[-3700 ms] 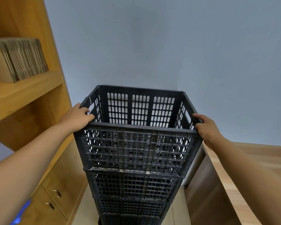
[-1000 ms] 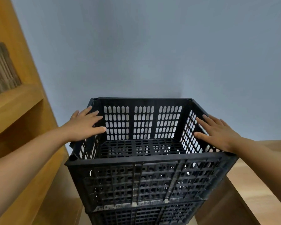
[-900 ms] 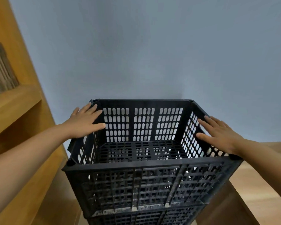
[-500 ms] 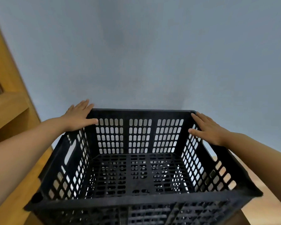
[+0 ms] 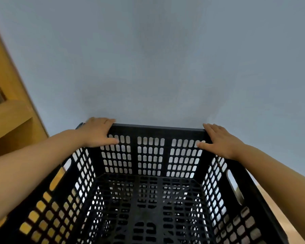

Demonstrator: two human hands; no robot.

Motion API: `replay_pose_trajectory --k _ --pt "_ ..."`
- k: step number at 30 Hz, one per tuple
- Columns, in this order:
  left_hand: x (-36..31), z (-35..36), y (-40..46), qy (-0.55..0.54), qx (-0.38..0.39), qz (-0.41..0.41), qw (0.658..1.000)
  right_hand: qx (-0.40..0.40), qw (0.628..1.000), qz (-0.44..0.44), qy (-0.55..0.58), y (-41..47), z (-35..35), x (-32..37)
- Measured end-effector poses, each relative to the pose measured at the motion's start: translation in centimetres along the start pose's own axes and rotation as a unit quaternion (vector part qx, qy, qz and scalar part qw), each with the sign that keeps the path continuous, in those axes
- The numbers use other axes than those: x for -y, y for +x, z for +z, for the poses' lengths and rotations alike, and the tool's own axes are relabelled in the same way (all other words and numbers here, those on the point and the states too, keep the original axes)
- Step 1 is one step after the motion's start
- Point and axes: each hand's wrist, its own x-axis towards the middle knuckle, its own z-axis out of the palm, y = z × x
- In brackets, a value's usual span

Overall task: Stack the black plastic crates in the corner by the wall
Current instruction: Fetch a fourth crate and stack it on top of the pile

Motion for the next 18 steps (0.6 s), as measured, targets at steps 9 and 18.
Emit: replay_pose_trajectory --k 9,18 --pt "-13.4 -0.1 5.1 0.029 -0.063 0.113 0.991 -0.014 1.000 -0.010 0.012 0.2 0.1 -0.5" --pt "-14.0 0.0 4.6 0.039 -0.069 0.090 0.993 -0.030 0.997 -0.008 0.076 -0.1 0.1 -1.1"
